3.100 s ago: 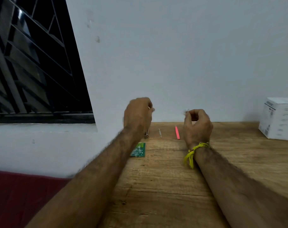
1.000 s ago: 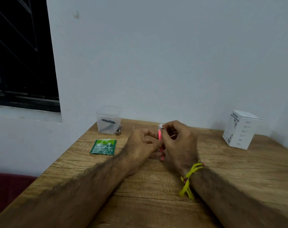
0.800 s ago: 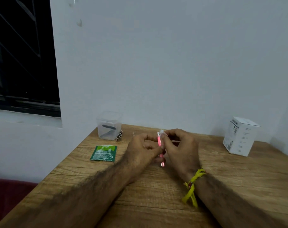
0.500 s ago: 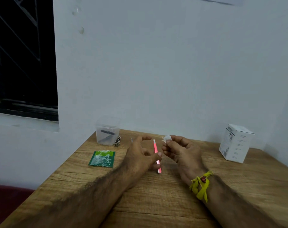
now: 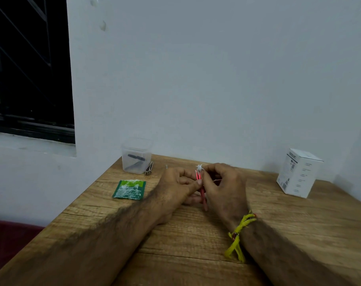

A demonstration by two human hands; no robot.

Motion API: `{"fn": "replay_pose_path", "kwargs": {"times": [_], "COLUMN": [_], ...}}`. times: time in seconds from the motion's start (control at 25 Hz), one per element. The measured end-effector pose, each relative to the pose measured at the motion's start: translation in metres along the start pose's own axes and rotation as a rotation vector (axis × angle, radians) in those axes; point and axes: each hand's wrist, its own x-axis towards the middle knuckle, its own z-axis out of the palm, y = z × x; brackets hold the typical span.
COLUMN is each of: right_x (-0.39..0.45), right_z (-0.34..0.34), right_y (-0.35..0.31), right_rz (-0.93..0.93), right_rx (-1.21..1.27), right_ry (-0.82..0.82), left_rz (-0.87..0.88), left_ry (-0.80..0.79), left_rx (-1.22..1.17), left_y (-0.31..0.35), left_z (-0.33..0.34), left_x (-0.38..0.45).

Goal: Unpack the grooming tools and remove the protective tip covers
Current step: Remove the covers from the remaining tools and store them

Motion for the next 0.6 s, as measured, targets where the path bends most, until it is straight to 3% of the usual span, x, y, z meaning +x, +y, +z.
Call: {"fn": "replay_pose_path", "kwargs": {"times": [0.24, 0.48, 0.6], "right_x": [0.007, 0.009, 0.011], "right_z": [-0.006, -0.011, -0.011], "right_y": [0.006, 0.007, 0.01], "right_rz": [0.101, 0.395, 0.487], "right_rx": [-0.114, 0.314, 0.411], "right_ry": [-0.009, 0.003, -0.016], "left_rz": [-0.005, 0.005, -0.01], "left_ry": [0.011, 0.043, 0.03], "left_rx": [-0.024, -0.029, -0.023], "left_y": [0.001, 0.0, 0.001], "left_z": [-0.002, -0.003, -0.004], "left_x": [0.001, 0.001, 0.001]}}
